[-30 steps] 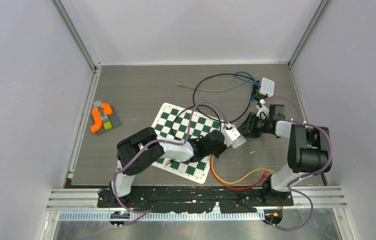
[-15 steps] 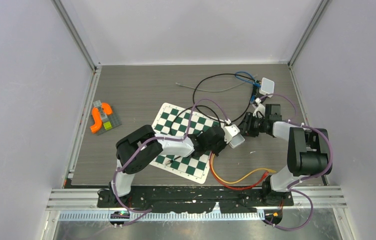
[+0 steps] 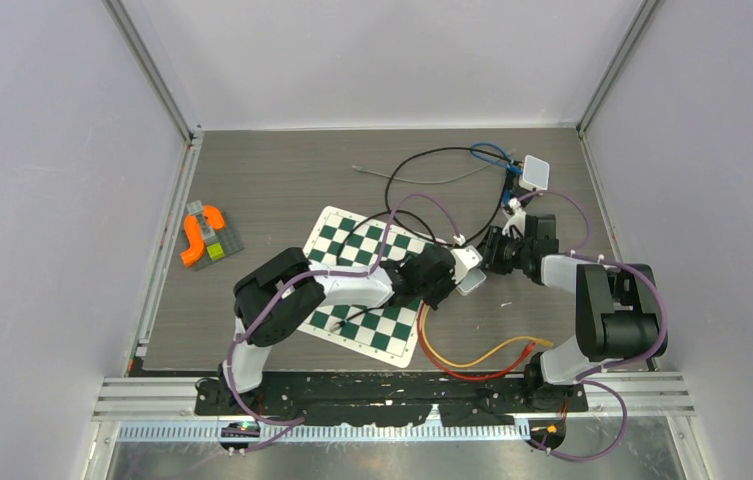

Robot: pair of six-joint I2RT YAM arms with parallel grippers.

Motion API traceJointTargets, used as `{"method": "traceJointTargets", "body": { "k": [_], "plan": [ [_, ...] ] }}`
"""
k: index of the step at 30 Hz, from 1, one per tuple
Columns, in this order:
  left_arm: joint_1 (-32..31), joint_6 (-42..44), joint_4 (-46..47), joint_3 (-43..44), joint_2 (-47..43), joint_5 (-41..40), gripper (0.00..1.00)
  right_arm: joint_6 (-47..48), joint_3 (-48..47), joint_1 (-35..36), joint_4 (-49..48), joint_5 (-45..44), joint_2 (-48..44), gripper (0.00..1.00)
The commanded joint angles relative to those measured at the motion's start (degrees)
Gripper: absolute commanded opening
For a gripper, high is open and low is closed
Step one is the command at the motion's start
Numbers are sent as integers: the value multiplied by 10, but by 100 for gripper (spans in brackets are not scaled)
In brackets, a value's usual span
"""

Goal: Insert the plug into the switch port
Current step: Insert the connector into the switch port.

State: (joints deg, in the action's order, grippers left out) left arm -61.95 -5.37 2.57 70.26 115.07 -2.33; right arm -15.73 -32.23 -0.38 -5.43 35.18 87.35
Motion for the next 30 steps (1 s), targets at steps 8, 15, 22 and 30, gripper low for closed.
{"method": "traceJointTargets", "body": {
  "k": [8,15,22,30],
  "plan": [
    [11,82,286,-24,30,-83,0,-117,97,89,66,142,11,33],
    [10,105,348,-29,44,-80,0,-154,128,89,58,121,-24,33],
    [10,93,326,2,55,-54,0,-184,125,78,31,117,-43,34],
    [13,116,219,3,27,5,44,-157,-43,-95,156,-34,-85,47]
  ]
}}
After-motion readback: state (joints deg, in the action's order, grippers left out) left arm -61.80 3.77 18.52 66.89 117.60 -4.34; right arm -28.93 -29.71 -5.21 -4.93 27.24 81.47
